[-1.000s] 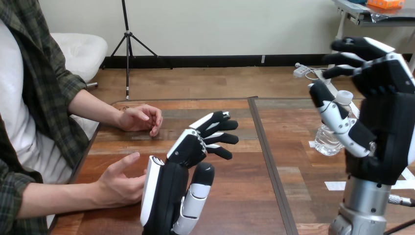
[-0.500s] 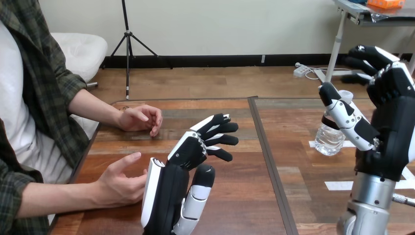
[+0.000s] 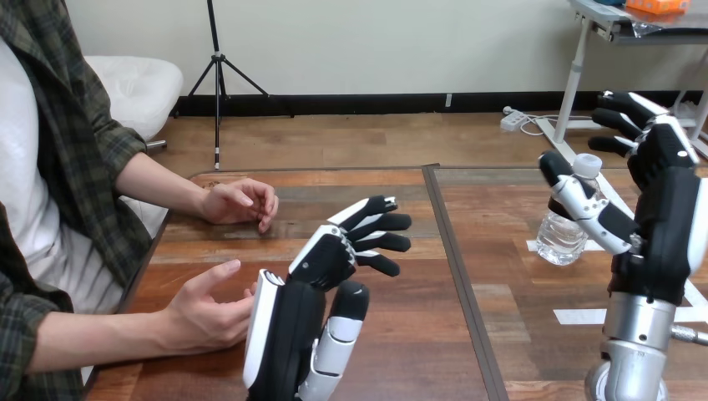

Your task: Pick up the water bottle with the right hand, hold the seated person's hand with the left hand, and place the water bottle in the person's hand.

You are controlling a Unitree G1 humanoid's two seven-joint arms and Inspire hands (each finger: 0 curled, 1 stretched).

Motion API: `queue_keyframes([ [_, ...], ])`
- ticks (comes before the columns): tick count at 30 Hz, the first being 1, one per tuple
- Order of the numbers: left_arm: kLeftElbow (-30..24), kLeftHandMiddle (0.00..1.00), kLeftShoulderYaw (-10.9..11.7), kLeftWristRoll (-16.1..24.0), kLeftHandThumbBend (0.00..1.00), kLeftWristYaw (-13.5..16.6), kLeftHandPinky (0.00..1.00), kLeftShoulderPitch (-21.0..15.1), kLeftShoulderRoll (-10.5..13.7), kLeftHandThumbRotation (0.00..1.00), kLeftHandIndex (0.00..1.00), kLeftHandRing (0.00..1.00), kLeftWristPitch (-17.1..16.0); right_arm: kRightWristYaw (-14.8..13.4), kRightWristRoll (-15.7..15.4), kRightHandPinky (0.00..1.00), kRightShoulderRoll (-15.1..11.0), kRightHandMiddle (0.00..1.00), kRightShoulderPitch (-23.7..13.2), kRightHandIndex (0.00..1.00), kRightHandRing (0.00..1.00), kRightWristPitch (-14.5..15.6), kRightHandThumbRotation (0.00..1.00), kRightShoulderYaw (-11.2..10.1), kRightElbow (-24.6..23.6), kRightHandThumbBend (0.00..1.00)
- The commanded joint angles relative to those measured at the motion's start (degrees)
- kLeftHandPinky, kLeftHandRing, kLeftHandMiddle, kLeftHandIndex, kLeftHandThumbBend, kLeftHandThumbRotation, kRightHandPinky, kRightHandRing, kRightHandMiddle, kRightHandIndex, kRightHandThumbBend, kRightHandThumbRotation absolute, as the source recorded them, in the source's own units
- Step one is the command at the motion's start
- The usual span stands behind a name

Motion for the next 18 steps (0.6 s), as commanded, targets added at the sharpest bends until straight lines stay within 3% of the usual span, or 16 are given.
queue_keyframes([
  [1,0.3,0.71,-0.9,-0.9,0.55,-0.4,0.53,-0.5,-2.2,1.0,0.77,0.65,-0.4,-1.5,-1.1,0.76,-1.9,0.84,-6.3,0.8,0.85,0.8,0.22,1.0,2.6,0.82],
  [6,0.3,0.71,-1.0,-0.9,0.57,-0.5,0.54,-0.4,-2.1,1.0,0.77,0.65,-0.5,-1.7,-0.8,0.87,-2.6,0.88,-7.1,0.84,0.91,1.7,0.18,1.6,4.2,0.82],
  [18,0.2,0.71,-1.1,-1.6,0.56,-0.8,0.53,0.0,-2.3,1.0,0.77,0.65,-0.6,-2.3,-0.4,0.99,-3.8,0.94,-9.5,0.89,0.98,4.3,0.1,2.3,8.0,0.81],
])
